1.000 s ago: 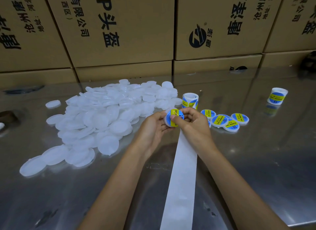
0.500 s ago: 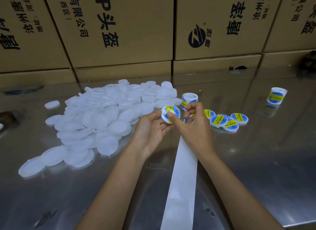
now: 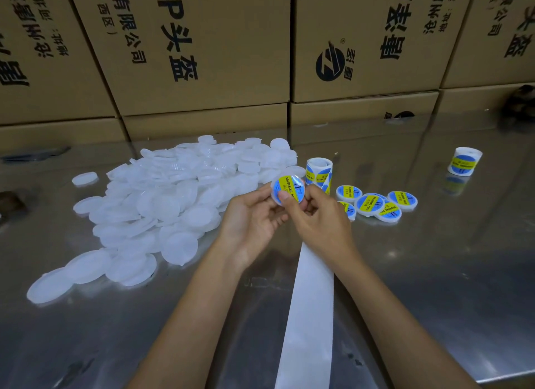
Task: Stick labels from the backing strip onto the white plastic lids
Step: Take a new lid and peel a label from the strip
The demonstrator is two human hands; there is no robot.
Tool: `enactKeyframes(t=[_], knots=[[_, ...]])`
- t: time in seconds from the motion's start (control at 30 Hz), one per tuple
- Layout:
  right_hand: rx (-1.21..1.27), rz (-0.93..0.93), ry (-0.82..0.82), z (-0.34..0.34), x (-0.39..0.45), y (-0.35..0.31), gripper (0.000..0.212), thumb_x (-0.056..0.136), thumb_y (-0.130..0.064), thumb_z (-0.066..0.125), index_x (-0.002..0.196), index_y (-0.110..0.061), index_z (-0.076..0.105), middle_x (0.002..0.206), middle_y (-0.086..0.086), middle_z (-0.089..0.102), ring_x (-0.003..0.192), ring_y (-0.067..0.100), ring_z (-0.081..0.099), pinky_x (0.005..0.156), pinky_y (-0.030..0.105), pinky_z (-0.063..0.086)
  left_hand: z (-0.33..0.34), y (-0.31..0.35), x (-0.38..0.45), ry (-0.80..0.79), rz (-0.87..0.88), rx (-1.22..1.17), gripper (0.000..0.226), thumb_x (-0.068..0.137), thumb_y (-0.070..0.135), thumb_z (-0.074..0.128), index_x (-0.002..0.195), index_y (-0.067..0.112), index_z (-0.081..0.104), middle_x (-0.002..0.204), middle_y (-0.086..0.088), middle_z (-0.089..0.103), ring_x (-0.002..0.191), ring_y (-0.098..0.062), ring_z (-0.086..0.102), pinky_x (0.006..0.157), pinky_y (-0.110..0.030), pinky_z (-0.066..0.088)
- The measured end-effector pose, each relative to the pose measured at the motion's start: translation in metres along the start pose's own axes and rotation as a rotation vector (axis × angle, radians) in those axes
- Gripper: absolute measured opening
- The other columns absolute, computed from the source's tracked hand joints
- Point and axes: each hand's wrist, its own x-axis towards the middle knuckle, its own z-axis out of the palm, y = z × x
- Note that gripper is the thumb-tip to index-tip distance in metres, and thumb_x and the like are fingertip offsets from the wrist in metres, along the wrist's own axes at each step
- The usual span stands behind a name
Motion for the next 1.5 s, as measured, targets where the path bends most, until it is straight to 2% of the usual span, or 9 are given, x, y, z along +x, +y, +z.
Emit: enactKeyframes(t=[0.17,0.33,0.43,0.5,0.73,0.83,1.1,1.3,1.5], knots=[[0.089,-0.034,0.017,-0.002,0.001,0.000,0.047,0.094,-0.055,0.052,0.061,-0.028,0.034,0.054,-0.012,0.042,0.053,0.010,0.037,0.054,0.031,0.032,-0.001,-0.002,0.005,-0.002,-0.009,0.046,0.044,0.101,0.016,0.038,0.136,-0.007,0.054,0.135,-0.024,0.060,0.132,-0.036,0.053,0.119,-0.043,0.033],[0.075,-0.061,-0.008,-0.004,0.006,0.002,0.042,0.103,-0.039,0.046,0.065,-0.022,0.037,0.052,-0.013,0.042,0.053,0.011,0.033,0.056,0.032,0.028,-0.003,-0.001,0.005,0.024,0.105,0.208,0.024,0.097,0.006,0.054,0.119,0.005,0.064,0.118,-0.015,0.069,0.104,-0.023,0.064,0.086,-0.029,0.051],[0.066,-0.063,-0.033,-0.008,0.008,0.002,0.041,0.105,-0.031,0.043,0.064,-0.030,0.037,0.051,-0.013,0.043,0.059,0.015,0.035,0.059,0.036,0.031,-0.010,-0.002,0.003,0.034,0.215,0.463,0.058,0.087,-0.007,0.068,0.136,0.022,0.060,0.113,-0.013,0.072,0.096,-0.018,0.069,0.079,-0.026,0.057],[0.085,-0.043,-0.053,-0.010,0.009,0.003,0.040,0.105,-0.031,0.041,0.065,-0.029,0.038,0.053,-0.010,0.041,0.062,0.018,0.038,0.063,0.041,0.035,-0.011,-0.001,0.003,0.048,0.277,0.575,0.060,0.083,-0.008,0.073,0.132,0.025,0.064,0.102,-0.008,0.073,0.087,-0.017,0.068,0.073,-0.025,0.057],[0.130,-0.059,-0.133,-0.009,0.005,0.000,0.053,0.085,-0.072,0.048,0.071,-0.021,0.040,0.055,-0.012,0.040,0.056,0.010,0.037,0.058,0.033,0.033,-0.009,-0.001,0.001,0.225,0.377,0.499,0.039,0.077,-0.003,0.081,0.111,0.012,0.071,0.082,-0.022,0.074,0.070,-0.027,0.074,0.068,-0.025,0.059],[0.036,-0.080,-0.138,-0.010,0.004,0.000,0.064,0.066,-0.079,0.061,0.075,-0.018,0.043,0.058,-0.010,0.040,0.055,0.010,0.037,0.055,0.032,0.033,-0.009,-0.003,0.002,0.249,0.413,0.525,0.030,0.080,0.001,0.080,0.107,0.011,0.073,0.055,-0.002,0.067,0.059,-0.012,0.067,0.064,-0.020,0.057],[-0.143,-0.108,-0.085,-0.012,0.001,-0.003,0.066,0.063,-0.086,0.055,0.066,-0.022,0.037,0.054,-0.008,0.036,0.055,0.010,0.042,0.050,0.026,0.024,-0.003,-0.006,0.001,0.296,0.419,0.509,0.003,0.088,0.016,0.076,0.090,0.016,0.077,0.080,-0.008,0.077,0.068,-0.016,0.073,0.056,-0.020,0.054],[-0.146,-0.044,0.012,-0.012,0.001,-0.006,0.049,0.076,-0.081,0.046,0.066,-0.033,0.048,0.059,-0.019,0.051,0.058,0.008,0.049,0.051,0.028,0.026,0.001,-0.003,-0.001,0.193,0.318,0.516,0.020,0.098,0.028,0.062,0.096,0.016,0.077,0.084,-0.013,0.076,0.066,-0.022,0.071,0.055,-0.031,0.059],[-0.045,0.010,0.071,-0.011,0.003,-0.003,0.052,0.098,-0.059,0.040,0.058,-0.027,0.045,0.052,-0.014,0.049,0.054,0.010,0.045,0.053,0.032,0.032,0.000,-0.004,-0.004,0.055,0.320,0.628,0.025,0.090,0.007,0.070,0.113,0.019,0.070,0.090,-0.020,0.072,0.081,-0.023,0.072,0.052,-0.030,0.055]])
